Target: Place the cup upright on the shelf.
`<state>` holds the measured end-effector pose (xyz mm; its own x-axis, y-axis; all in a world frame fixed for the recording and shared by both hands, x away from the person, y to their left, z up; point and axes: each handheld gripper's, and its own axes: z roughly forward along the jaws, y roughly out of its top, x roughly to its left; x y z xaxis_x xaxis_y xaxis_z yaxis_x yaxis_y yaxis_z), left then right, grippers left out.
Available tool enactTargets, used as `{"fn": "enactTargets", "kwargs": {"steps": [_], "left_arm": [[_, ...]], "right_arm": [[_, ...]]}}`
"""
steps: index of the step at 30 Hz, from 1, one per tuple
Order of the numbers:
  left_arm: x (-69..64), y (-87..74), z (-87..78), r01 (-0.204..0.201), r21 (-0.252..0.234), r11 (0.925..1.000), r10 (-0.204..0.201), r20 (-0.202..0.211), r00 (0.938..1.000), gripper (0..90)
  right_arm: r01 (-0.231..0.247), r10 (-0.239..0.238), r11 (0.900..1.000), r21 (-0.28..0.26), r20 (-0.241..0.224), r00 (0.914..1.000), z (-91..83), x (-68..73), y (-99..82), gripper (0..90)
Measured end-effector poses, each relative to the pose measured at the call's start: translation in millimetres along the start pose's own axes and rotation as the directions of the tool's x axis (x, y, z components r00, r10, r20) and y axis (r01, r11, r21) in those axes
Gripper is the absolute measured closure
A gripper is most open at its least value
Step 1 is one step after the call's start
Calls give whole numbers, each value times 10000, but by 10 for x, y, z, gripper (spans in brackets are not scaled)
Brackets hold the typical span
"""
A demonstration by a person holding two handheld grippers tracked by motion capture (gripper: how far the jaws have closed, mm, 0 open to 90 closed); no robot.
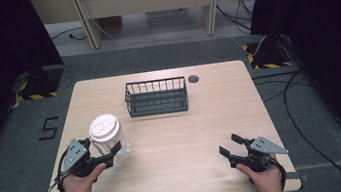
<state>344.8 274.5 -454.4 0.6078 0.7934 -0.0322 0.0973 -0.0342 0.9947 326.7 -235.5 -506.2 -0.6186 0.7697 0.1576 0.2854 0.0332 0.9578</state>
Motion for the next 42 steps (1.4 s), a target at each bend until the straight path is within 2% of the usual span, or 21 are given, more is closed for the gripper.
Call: {"fn": "enactTargets", "kwargs": {"steps": [15,42], "left_arm": [[3,169,192,-159,-227,9996,160,51,9999,160],[-9,372,571,-117,-461,9989,123,116,9999,160]], "right_arm": [[-49,49,10000,19,-8,10000,-3,-7,-8,279],[-36,36,10000,-11,13,10000,-4,-20,-10,280]]}}
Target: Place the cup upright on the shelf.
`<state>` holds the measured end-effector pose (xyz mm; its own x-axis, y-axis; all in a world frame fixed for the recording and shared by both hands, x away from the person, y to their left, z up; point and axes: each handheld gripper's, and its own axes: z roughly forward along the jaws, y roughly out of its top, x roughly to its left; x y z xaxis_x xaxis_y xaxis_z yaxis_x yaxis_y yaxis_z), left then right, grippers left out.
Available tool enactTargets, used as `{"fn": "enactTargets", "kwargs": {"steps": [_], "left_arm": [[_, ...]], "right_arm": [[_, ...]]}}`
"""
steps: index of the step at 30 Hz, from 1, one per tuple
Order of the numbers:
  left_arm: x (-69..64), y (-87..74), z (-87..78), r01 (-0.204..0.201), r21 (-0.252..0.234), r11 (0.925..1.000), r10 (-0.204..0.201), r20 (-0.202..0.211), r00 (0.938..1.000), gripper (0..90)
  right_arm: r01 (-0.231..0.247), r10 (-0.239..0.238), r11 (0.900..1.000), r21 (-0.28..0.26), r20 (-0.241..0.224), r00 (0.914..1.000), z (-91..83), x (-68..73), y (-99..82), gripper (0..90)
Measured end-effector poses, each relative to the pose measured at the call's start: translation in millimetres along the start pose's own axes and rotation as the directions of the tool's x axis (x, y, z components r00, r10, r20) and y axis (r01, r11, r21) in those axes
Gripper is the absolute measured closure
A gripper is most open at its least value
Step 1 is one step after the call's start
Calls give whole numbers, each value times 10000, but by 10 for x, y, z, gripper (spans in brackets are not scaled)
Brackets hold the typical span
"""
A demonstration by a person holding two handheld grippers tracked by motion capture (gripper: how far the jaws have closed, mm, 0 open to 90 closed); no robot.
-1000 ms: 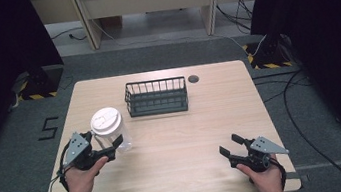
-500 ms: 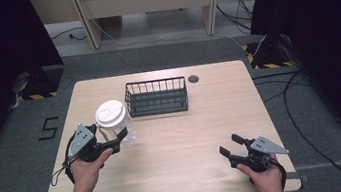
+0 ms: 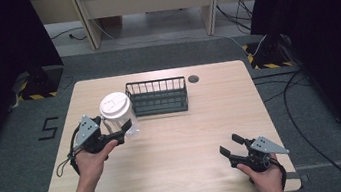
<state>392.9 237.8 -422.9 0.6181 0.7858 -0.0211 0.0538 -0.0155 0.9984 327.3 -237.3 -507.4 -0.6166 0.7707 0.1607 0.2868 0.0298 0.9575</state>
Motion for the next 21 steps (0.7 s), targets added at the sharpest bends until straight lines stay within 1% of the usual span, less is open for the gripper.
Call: {"fn": "enactTargets", "kwargs": {"steps": [6,12,21], "left_arm": [[-4,32,86,37,-42,10000,-37,39,10000,160],[8,62,136,-23,-52,10000,23,5,10000,160],[36,174,252,-139,-134,9998,138,-56,9999,160]], "right_arm": [[-16,16,10000,5,-2,10000,1,1,-1,280],[-41,41,10000,9,-17,10000,2,0,-2,280],[-40,40,10000,13,-18,10000,5,-4,-5,280]]}}
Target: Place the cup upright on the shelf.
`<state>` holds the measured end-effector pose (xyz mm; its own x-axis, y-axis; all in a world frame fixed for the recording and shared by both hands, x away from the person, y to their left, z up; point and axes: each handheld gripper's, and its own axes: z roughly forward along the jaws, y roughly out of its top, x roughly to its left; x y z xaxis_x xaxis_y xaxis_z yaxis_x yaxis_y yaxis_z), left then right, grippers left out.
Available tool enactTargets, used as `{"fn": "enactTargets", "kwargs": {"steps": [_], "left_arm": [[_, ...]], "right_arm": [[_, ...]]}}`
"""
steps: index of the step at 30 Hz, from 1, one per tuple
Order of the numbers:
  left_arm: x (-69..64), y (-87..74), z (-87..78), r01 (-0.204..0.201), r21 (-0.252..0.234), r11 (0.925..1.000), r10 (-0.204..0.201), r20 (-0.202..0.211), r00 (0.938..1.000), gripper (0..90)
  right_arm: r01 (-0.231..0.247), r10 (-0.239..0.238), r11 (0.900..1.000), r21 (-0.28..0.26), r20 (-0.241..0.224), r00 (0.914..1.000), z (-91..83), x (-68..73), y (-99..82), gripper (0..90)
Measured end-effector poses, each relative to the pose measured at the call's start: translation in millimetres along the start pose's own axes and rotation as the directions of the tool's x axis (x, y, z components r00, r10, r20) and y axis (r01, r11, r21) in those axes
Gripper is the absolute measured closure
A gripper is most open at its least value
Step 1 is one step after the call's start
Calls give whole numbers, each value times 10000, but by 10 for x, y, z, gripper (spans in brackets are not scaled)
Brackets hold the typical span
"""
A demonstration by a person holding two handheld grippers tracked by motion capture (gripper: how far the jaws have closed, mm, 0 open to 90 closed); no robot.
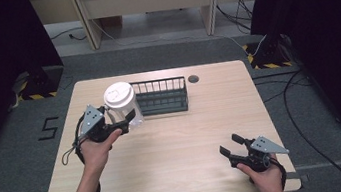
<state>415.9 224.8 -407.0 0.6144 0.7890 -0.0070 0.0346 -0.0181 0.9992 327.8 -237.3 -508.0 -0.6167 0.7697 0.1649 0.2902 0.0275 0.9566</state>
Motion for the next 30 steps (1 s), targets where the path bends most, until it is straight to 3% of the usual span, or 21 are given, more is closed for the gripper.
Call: {"fn": "enactTargets", "kwargs": {"steps": [30], "left_arm": [[98,208,354,-96,-48,9999,96,-74,9999,160]], "right_arm": [[-51,51,10000,-12,-9,10000,-4,-8,-2,281]]}}
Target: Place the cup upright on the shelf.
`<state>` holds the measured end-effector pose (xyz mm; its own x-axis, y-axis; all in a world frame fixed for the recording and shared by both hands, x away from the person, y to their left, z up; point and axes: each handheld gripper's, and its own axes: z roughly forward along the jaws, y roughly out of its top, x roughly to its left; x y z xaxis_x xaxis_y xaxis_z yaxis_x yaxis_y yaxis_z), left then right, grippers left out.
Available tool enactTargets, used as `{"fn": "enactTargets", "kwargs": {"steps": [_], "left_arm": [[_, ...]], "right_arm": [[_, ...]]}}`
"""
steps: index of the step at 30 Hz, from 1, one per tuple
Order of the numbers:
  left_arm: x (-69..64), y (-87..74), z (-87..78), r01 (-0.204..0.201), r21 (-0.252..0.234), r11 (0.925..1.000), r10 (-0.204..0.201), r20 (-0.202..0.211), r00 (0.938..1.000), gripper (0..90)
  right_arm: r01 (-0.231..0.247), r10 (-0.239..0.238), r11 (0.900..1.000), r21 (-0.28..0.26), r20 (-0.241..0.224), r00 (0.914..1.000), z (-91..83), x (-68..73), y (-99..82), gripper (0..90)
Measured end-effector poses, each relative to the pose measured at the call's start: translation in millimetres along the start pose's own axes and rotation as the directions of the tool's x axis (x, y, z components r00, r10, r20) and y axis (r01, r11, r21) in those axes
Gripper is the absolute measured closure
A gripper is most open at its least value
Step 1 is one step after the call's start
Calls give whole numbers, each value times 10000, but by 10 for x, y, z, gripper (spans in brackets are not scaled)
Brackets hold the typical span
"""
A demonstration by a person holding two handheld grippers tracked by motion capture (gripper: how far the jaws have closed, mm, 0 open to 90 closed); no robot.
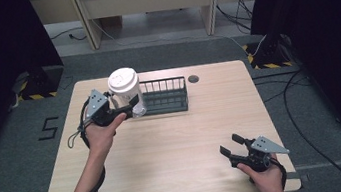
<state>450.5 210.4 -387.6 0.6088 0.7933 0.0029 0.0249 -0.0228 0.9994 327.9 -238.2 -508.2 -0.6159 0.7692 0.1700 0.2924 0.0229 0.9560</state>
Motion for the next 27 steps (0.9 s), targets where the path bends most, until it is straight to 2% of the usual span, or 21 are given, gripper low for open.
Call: {"fn": "enactTargets", "kwargs": {"steps": [19,20,22,23,27], "left_arm": [[33,96,284,141,-60,9999,-142,-55,9999,160],[15,93,295,418,14,9991,-418,-77,9991,160],[19,102,327,398,22,9992,-398,-94,9992,160],[42,114,346,60,-70,10000,-61,-147,9999,160],[36,120,400,160,-49,9999,-160,-74,9998,160]], "right_arm": [[-49,49,10000,-3,-7,10000,-5,-7,-6,281],[-55,55,10000,-3,-13,10000,-5,-8,-6,281],[-72,72,10000,2,-8,10000,-7,-8,-6,281],[-76,76,10000,-2,-8,10000,-8,-9,-6,281],[-90,90,10000,2,-1,10000,-8,-11,-8,281]]}}
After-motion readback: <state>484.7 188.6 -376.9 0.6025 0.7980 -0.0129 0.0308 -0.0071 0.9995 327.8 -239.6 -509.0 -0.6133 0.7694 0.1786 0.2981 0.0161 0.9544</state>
